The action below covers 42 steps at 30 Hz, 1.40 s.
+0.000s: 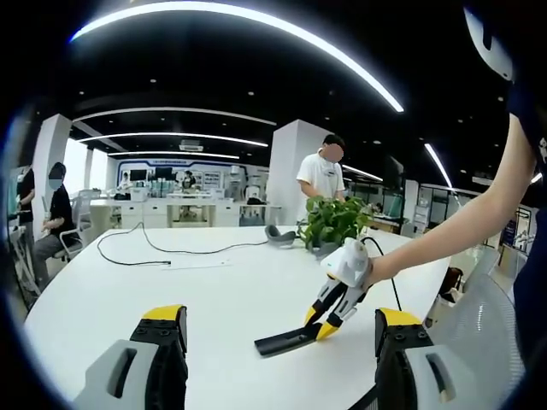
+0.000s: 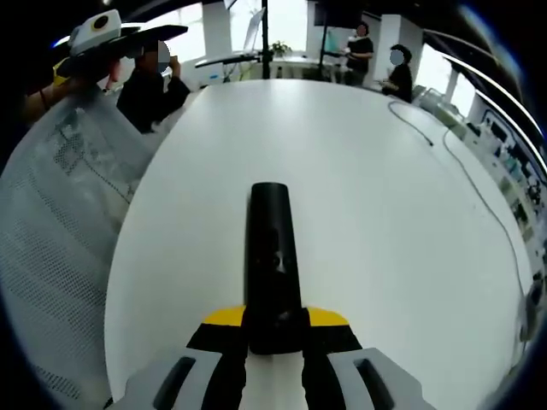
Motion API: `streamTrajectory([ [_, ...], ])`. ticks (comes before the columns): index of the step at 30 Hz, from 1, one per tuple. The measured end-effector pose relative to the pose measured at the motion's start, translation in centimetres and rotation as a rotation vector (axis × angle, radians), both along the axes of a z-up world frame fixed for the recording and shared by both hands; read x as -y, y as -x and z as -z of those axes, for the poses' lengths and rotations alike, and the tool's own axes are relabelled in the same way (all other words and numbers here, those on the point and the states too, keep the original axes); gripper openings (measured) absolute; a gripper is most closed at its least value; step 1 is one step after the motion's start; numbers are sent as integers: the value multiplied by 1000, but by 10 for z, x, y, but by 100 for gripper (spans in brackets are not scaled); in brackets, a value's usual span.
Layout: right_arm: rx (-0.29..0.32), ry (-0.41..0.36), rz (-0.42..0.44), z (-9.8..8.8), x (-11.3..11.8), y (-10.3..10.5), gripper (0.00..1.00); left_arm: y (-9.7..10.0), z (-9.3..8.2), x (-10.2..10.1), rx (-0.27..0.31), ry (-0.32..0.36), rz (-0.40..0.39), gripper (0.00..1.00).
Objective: Press the specified remote control buttons in sequence, fully releasing each button before pressing the next.
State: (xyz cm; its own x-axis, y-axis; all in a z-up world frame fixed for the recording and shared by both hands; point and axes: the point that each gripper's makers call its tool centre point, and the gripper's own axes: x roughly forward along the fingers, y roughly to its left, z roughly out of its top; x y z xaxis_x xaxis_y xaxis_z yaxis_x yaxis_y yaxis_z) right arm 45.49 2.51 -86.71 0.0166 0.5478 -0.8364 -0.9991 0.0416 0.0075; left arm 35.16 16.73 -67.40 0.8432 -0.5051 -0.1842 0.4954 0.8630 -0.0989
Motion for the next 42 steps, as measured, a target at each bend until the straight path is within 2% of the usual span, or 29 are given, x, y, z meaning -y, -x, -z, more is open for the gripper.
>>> streamTrajectory([
  [42, 2, 63, -22, 1, 3, -25, 21, -1, -3, -3, 20, -3, -12, 94],
])
